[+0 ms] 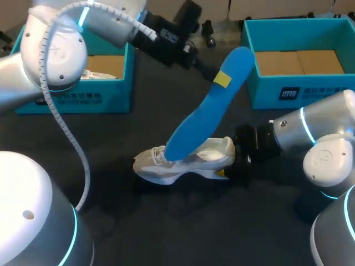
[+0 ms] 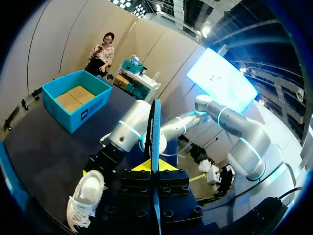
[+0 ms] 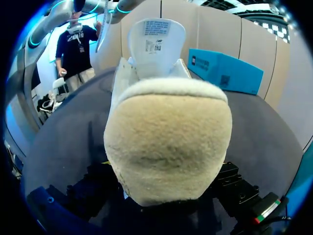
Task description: Take the shoe out of the shoebox, open the shoe tongue, remove and reinsert the insole, then place the shoe into the shoebox
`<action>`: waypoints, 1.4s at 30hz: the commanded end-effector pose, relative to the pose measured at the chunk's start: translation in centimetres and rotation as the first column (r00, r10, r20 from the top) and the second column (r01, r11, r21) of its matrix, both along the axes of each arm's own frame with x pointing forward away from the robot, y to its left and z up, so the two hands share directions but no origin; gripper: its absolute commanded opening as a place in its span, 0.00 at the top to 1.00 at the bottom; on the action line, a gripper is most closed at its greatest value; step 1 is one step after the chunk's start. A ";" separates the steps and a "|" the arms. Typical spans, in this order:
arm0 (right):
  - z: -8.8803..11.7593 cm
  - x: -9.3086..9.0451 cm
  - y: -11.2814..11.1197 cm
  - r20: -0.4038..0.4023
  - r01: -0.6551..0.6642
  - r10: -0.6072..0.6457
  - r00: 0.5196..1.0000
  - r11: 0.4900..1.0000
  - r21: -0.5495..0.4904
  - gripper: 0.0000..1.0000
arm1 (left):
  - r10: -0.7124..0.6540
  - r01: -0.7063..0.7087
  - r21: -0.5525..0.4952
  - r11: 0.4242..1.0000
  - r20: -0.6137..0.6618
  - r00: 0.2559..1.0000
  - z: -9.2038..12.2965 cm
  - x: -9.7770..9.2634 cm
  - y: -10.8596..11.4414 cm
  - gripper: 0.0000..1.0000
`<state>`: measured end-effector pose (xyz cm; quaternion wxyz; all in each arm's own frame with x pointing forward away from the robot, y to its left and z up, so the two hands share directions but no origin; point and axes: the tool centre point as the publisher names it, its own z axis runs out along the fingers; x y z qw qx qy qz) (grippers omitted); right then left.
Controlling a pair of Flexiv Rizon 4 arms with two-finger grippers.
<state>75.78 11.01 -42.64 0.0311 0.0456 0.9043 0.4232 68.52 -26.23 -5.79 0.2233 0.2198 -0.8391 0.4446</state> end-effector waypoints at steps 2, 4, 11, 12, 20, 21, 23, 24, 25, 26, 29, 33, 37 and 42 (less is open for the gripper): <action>-0.2 -0.1 0.2 0.001 0.002 -0.002 1.000 1.000 -0.003 1.00 | 0.033 -0.037 -0.064 0.997 -0.065 0.997 1.1 -0.5 0.9 1.00; -0.2 -0.1 0.2 0.001 0.002 -0.002 1.000 1.000 -0.003 1.00 | 0.046 -0.054 -0.096 0.994 -0.087 0.995 2.0 -0.7 1.1 1.00; -0.2 -0.1 0.2 0.001 0.002 -0.002 1.000 1.000 -0.003 1.00 | 0.061 -0.092 -0.191 0.977 -0.162 0.985 4.5 -1.5 1.8 1.00; -0.2 -0.1 0.2 0.001 0.002 -0.002 1.000 1.000 -0.003 1.00 | 0.062 -0.097 -0.202 0.974 -0.172 0.983 4.8 -1.7 1.9 1.00; -0.2 -0.1 0.2 0.001 0.002 -0.002 1.000 1.000 -0.003 1.00 | 0.067 -0.123 -0.275 0.953 -0.206 0.976 7.2 -2.7 3.2 1.00; -0.2 -0.1 0.2 0.001 0.002 -0.002 1.000 1.000 -0.003 1.00 | 0.071 -0.129 -0.280 0.951 -0.209 0.975 7.7 -2.8 3.6 1.00; -0.2 -0.1 0.2 0.001 0.002 -0.002 1.000 1.000 -0.003 1.00 | 0.078 -0.141 -0.304 0.942 -0.210 0.975 8.4 -2.9 4.1 1.00; -0.2 -0.1 0.2 0.001 0.002 -0.002 1.000 1.000 -0.003 1.00 | 0.085 -0.146 -0.308 0.940 -0.204 0.975 8.8 -3.0 4.4 1.00; -0.2 -0.1 0.2 0.001 0.002 -0.002 1.000 1.000 -0.003 1.00 | 0.090 -0.155 -0.318 0.935 -0.210 0.974 9.3 -3.2 4.8 1.00; -0.2 -0.1 0.2 0.001 0.002 -0.002 1.000 1.000 -0.003 1.00 | 0.090 -0.157 -0.327 0.932 -0.212 0.973 9.6 -3.3 5.0 1.00; -0.2 -0.1 0.2 0.001 0.002 -0.002 1.000 1.000 -0.003 1.00 | 0.101 -0.175 -0.351 0.920 -0.219 0.971 10.6 -3.7 5.8 1.00; -0.2 -0.1 0.2 0.001 0.002 -0.002 1.000 1.000 -0.003 1.00 | 0.105 -0.190 -0.370 0.909 -0.237 0.966 11.9 -4.2 6.8 1.00; -0.2 -0.1 0.2 0.001 0.002 -0.002 1.000 1.000 -0.003 1.00 | 0.098 -0.195 -0.377 0.905 -0.262 0.960 12.8 -4.9 7.7 1.00; -0.2 -0.1 0.2 0.001 0.002 -0.002 1.000 1.000 -0.003 1.00 | 0.091 -0.197 -0.381 0.903 -0.278 0.956 13.7 -5.8 8.3 1.00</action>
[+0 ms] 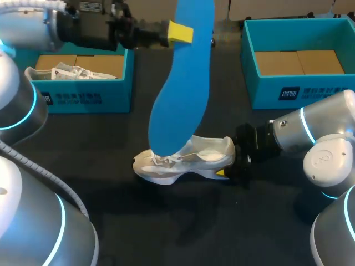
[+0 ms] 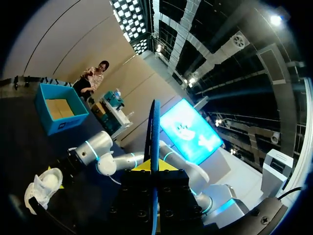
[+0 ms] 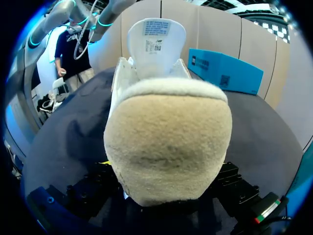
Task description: Take the shoe out of the shoebox, open the shoe tongue, remove and reinsert the insole, then place the shoe into the shoebox
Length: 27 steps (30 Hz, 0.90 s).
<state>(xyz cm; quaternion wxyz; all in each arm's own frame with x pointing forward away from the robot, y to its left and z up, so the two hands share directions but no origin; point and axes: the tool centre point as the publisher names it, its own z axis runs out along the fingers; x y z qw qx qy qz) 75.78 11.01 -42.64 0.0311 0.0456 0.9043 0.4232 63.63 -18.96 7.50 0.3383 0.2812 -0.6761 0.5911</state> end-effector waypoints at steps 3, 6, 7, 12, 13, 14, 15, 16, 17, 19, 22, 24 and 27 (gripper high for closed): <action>-0.2 -0.1 0.2 0.001 0.002 -0.002 1.000 1.000 -0.003 1.00 | 0.018 -0.018 -0.019 1.000 -0.004 1.000 0.9 -1.3 1.3 1.00; -0.2 -0.1 0.2 0.001 0.002 -0.002 1.000 1.000 -0.003 1.00 | 0.023 -0.023 -0.038 0.999 -0.010 1.000 1.4 -1.6 1.4 1.00; -0.2 -0.1 0.2 0.001 0.002 -0.002 1.000 1.000 -0.003 1.00 | 0.022 -0.023 -0.040 0.999 -0.009 1.000 1.6 -1.6 1.4 1.00; -0.2 -0.1 0.2 0.001 0.002 -0.002 1.000 1.000 -0.003 1.00 | 0.014 -0.014 -0.075 0.997 -0.002 1.000 2.5 -1.8 0.7 1.00; -0.2 -0.1 0.2 0.001 0.002 -0.002 1.000 1.000 -0.003 1.00 | 0.015 -0.015 -0.078 0.997 -0.005 1.000 2.6 -1.8 0.6 1.00; -0.2 -0.1 0.2 0.001 0.002 -0.002 1.000 1.000 -0.003 1.00 | 0.013 -0.014 -0.086 0.996 -0.007 1.000 2.8 -1.8 0.5 1.00; -0.2 -0.1 0.2 0.001 0.002 -0.002 1.000 1.000 -0.003 1.00 | 0.008 -0.009 -0.092 0.996 -0.007 1.000 2.9 -1.9 0.4 1.00; -0.2 -0.1 0.2 0.001 0.002 -0.002 1.000 1.000 -0.003 1.00 | -0.003 0.002 -0.099 0.995 -0.008 1.000 3.0 -2.0 0.3 1.00; -0.2 -0.1 0.2 0.001 0.002 -0.002 1.000 1.000 -0.003 1.00 | -0.003 0.002 -0.099 0.995 -0.008 1.000 3.0 -2.0 0.3 1.00; -0.2 -0.1 0.2 0.001 0.002 -0.002 1.000 1.000 -0.003 1.00 | -0.003 0.002 -0.099 0.995 -0.008 1.000 3.0 -2.0 0.3 1.00; -0.2 -0.1 0.2 0.001 0.002 -0.002 1.000 1.000 -0.003 1.00 | -0.003 0.002 -0.099 0.995 -0.008 1.000 3.0 -2.0 0.3 1.00; -0.2 -0.1 0.2 0.001 0.002 -0.002 1.000 1.000 -0.003 1.00 | -0.003 0.002 -0.099 0.995 -0.008 1.000 3.0 -2.0 0.3 1.00; -0.2 -0.1 0.2 0.001 0.002 -0.002 1.000 1.000 -0.003 1.00 | -0.003 0.002 -0.099 0.995 -0.008 1.000 3.0 -2.0 0.3 1.00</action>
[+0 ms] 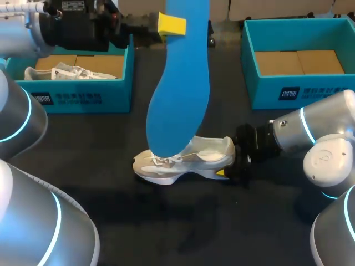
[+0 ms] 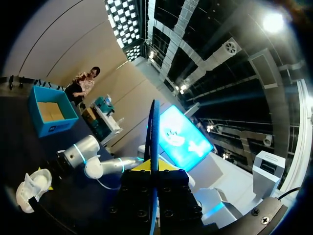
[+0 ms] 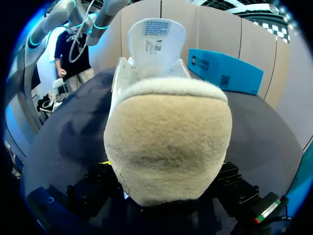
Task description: Take the shoe out of the shoebox, open the shoe tongue, remove and reinsert the insole, then place the shoe into the shoebox
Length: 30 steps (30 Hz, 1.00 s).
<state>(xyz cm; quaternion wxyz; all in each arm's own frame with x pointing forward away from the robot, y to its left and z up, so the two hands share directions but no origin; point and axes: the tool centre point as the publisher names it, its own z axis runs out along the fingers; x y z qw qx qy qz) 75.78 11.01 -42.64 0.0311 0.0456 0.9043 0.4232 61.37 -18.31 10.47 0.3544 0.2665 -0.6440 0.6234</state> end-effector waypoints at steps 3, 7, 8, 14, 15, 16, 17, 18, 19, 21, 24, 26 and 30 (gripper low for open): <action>-0.2 -0.1 0.2 0.001 0.002 -0.002 1.000 1.000 -0.003 1.00 | -0.003 0.003 0.001 1.000 0.000 1.000 0.1 0.2 -0.3 1.00; -0.2 -0.1 0.2 0.001 0.002 -0.002 1.000 1.000 -0.003 1.00 | 0.025 -0.028 -0.094 0.995 -0.033 0.999 0.1 0.3 -0.6 1.00; -0.2 -0.1 0.2 0.001 0.002 -0.002 1.000 1.000 -0.003 1.00 | 0.019 -0.026 -0.128 0.991 -0.052 0.998 0.2 0.3 -0.7 1.00; -0.2 -0.1 0.2 0.001 0.002 -0.002 1.000 1.000 -0.003 1.00 | 0.043 -0.066 -0.263 0.962 -0.092 0.995 1.0 0.1 -1.2 1.00; -0.2 -0.1 0.2 0.001 0.002 -0.002 1.000 1.000 -0.003 1.00 | 0.042 -0.067 -0.274 0.959 -0.097 0.994 1.1 0.0 -1.3 1.00; -0.2 -0.1 0.2 0.001 0.002 -0.002 1.000 1.000 -0.003 1.00 | 0.034 -0.061 -0.289 0.955 -0.097 0.995 1.2 -0.1 -1.4 1.00; -0.2 -0.1 0.2 0.001 0.002 -0.002 1.000 1.000 -0.003 1.00 | 0.028 -0.058 -0.295 0.954 -0.104 0.994 1.2 -0.2 -1.4 1.00; -0.2 -0.1 0.2 0.001 0.002 -0.002 1.000 1.000 -0.003 1.00 | 0.020 -0.052 -0.298 0.953 -0.110 0.994 1.2 -0.4 -1.5 1.00; -0.2 -0.1 0.2 0.001 0.002 -0.002 1.000 1.000 -0.003 1.00 | 0.020 -0.053 -0.299 0.953 -0.115 0.993 1.2 -0.5 -1.5 1.00; -0.2 -0.1 0.2 0.001 0.002 -0.002 1.000 1.000 -0.003 1.00 | 0.012 -0.048 -0.299 0.953 -0.121 0.993 1.2 -0.7 -1.6 1.00; -0.2 -0.1 0.2 0.001 0.002 -0.002 1.000 1.000 -0.003 1.00 | -0.006 -0.030 -0.288 0.957 -0.123 0.992 1.2 -1.2 -1.6 1.00; -0.2 -0.1 0.2 0.001 0.002 -0.002 1.000 1.000 -0.003 1.00 | -0.010 -0.025 -0.276 0.961 -0.126 0.992 1.1 -1.6 -1.5 1.00; -0.2 -0.1 0.2 0.001 0.002 -0.002 1.000 1.000 -0.003 1.00 | -0.028 -0.006 -0.262 0.965 -0.126 0.992 0.9 -2.2 -1.1 1.00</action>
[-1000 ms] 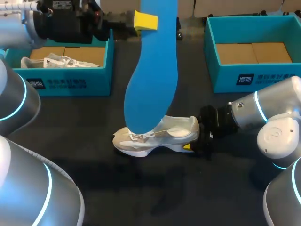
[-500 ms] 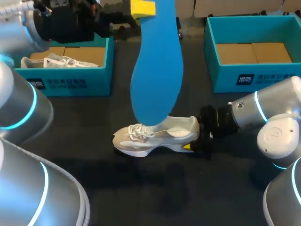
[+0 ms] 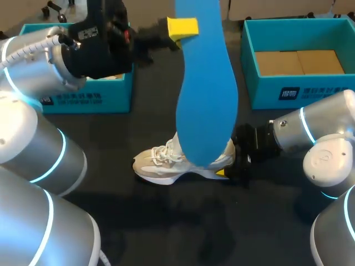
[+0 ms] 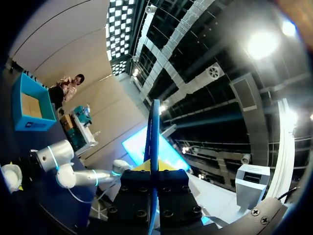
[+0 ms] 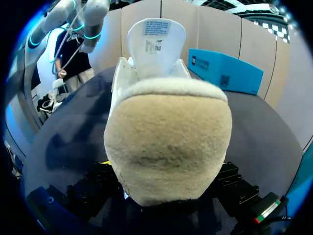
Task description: Take the shoe out of the shoebox, open the shoe tongue, remove and reinsert the insole, then place the shoe into the shoebox
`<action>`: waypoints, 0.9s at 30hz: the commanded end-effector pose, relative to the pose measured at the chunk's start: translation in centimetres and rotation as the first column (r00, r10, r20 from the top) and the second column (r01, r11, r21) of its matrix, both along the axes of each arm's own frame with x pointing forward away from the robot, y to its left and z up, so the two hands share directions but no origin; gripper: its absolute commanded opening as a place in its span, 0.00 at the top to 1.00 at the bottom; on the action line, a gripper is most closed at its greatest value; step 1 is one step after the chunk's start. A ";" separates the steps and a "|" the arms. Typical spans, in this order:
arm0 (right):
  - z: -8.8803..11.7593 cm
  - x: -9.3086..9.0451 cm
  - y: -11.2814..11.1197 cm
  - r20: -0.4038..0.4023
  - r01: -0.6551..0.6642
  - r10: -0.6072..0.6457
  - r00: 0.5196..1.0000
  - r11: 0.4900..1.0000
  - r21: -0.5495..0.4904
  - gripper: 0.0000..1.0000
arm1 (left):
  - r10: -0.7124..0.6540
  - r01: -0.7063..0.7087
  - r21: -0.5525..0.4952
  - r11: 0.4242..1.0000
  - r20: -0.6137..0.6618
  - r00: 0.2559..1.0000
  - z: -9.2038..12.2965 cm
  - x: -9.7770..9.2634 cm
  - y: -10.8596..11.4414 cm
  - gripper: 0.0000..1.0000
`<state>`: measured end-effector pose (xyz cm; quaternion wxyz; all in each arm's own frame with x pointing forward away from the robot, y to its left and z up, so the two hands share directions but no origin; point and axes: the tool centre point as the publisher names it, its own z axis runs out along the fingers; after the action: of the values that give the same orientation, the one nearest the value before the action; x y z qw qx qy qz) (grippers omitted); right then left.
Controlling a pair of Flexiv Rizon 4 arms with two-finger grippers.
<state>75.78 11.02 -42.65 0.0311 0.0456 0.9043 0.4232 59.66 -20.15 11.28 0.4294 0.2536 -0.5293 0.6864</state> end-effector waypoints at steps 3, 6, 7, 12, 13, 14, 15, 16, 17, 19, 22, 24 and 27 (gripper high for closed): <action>-0.2 -0.1 0.2 0.001 0.002 -0.002 1.000 1.000 -0.003 1.00 | -0.025 0.025 0.010 1.000 -0.007 1.000 0.0 -0.8 1.0 1.00; -0.2 -0.1 0.2 0.001 0.002 -0.002 1.000 1.000 -0.003 1.00 | -0.040 0.040 0.018 0.999 -0.013 0.999 -0.2 -1.1 1.3 1.00; -0.2 -0.1 0.2 0.001 0.002 -0.002 1.000 1.000 -0.003 1.00 | -0.042 0.042 0.022 0.999 -0.016 0.999 -0.2 -1.1 1.3 1.00; -0.2 -0.1 0.2 0.001 0.002 -0.002 1.000 1.000 -0.003 1.00 | -0.040 0.040 0.024 0.999 -0.019 0.999 -0.4 -1.1 1.2 1.00; -0.2 -0.1 0.2 0.001 0.002 -0.002 1.000 1.000 -0.003 1.00 | -0.040 0.040 0.024 0.999 -0.019 0.999 -0.4 -1.1 1.2 1.00; -0.2 -0.1 0.2 0.001 0.002 -0.002 1.000 1.000 -0.003 1.00 | -0.040 0.040 0.024 0.999 -0.019 0.999 -0.4 -1.1 1.2 1.00; -0.2 -0.1 0.2 0.001 0.002 -0.002 1.000 1.000 -0.003 1.00 | -0.040 0.040 0.024 0.999 -0.019 0.999 -0.4 -1.1 1.2 1.00; -0.2 -0.1 0.2 0.001 0.002 -0.002 1.000 1.000 -0.003 1.00 | -0.040 0.040 0.024 0.999 -0.019 0.999 -0.4 -1.1 1.2 1.00; -0.2 -0.1 0.2 0.001 0.002 -0.002 1.000 1.000 -0.003 1.00 | -0.040 0.040 0.024 0.999 -0.019 0.999 -0.4 -1.1 1.2 1.00; -0.2 -0.1 0.2 0.001 0.002 -0.002 1.000 1.000 -0.003 1.00 | -0.040 0.040 0.024 0.999 -0.019 0.999 -0.4 -1.1 1.2 1.00; -0.2 -0.1 0.2 0.001 0.002 -0.002 1.000 1.000 -0.003 1.00 | -0.040 0.040 0.024 0.999 -0.019 0.999 -0.4 -1.1 1.2 1.00; -0.2 -0.1 0.2 0.001 0.002 -0.002 1.000 1.000 -0.003 1.00 | -0.040 0.040 0.024 0.999 -0.019 0.999 -0.4 -1.1 1.2 1.00; -0.2 -0.1 0.2 0.001 0.002 -0.002 1.000 1.000 -0.003 1.00 | -0.040 0.040 0.024 0.999 -0.019 0.999 -0.4 -1.1 1.2 1.00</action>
<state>75.78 11.01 -42.65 0.0311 0.0456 0.9043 0.4232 58.85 -18.56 10.67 0.4460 0.2523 -0.5412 0.6668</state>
